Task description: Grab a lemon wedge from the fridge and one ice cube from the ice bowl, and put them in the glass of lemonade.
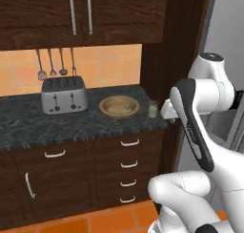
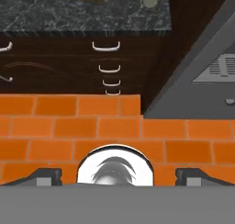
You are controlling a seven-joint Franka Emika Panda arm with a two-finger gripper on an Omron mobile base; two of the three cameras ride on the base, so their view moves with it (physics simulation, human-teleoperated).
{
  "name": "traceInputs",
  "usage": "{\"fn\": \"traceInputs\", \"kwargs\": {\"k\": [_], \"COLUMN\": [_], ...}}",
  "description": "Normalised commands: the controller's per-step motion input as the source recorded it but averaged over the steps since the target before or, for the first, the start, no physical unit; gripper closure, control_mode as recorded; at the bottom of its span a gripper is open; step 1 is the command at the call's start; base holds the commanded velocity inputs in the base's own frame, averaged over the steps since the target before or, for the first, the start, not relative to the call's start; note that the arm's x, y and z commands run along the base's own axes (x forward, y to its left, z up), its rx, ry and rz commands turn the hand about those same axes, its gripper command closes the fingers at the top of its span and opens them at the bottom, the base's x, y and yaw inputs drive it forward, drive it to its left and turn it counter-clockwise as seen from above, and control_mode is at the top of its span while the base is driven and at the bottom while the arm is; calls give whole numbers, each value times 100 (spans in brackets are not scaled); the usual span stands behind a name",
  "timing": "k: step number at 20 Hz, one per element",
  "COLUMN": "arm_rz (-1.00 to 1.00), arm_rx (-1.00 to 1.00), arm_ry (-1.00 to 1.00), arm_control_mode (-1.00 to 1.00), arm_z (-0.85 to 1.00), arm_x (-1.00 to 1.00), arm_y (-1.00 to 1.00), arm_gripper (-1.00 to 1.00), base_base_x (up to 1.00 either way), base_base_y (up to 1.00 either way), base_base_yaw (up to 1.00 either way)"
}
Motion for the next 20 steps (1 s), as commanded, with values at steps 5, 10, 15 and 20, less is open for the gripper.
{"fn": "traceInputs", "kwargs": {"k": [5, 10, 15, 20], "arm_rz": [0, 0, 0, 0], "arm_rx": [0, 0, 0, -1], "arm_ry": [0, 0, 2, 15], "arm_control_mode": [100, 100, -100, -100], "arm_z": [0, 0, -2, -58], "arm_x": [0, 0, 11, 52], "arm_y": [0, 0, 0, 0], "arm_gripper": [-100, -100, -100, -100], "base_base_x": [87, 97, 65, 0], "base_base_y": [72, -2, -11, 0], "base_base_yaw": [-10, -1, 0, 0]}}
